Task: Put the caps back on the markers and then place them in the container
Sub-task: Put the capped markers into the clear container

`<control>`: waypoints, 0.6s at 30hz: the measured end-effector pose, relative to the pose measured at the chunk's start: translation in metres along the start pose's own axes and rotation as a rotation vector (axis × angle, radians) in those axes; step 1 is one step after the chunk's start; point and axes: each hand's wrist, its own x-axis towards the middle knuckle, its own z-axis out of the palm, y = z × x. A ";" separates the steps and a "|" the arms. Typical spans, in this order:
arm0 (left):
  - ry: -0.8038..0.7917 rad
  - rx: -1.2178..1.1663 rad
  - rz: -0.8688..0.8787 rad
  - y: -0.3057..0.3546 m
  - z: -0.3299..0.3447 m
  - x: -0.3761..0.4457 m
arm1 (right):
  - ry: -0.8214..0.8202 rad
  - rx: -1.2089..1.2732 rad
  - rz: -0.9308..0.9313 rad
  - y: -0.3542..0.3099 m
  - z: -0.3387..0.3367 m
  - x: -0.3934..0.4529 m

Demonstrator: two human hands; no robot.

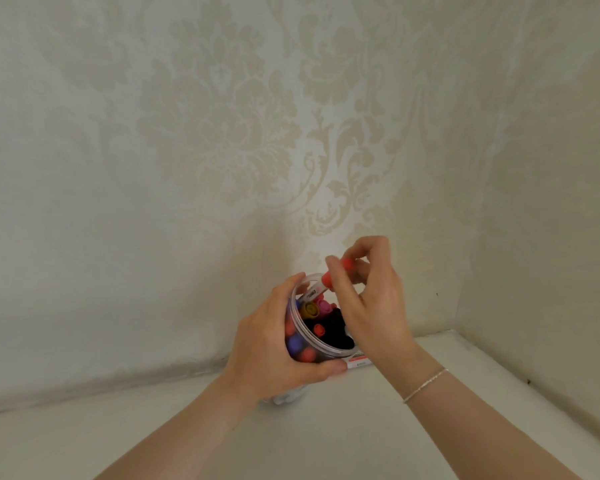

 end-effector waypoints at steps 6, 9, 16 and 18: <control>0.022 -0.031 0.004 0.000 0.000 -0.001 | -0.210 -0.127 -0.038 -0.005 -0.007 0.007; 0.044 -0.045 -0.007 -0.001 -0.002 -0.002 | -0.265 -0.134 -0.024 -0.008 -0.009 0.009; 0.051 -0.025 0.006 0.003 0.001 -0.003 | -0.303 -0.336 -0.031 -0.001 -0.005 0.006; 0.035 -0.014 0.021 0.005 0.002 -0.002 | -0.276 -0.316 0.035 -0.002 -0.004 0.002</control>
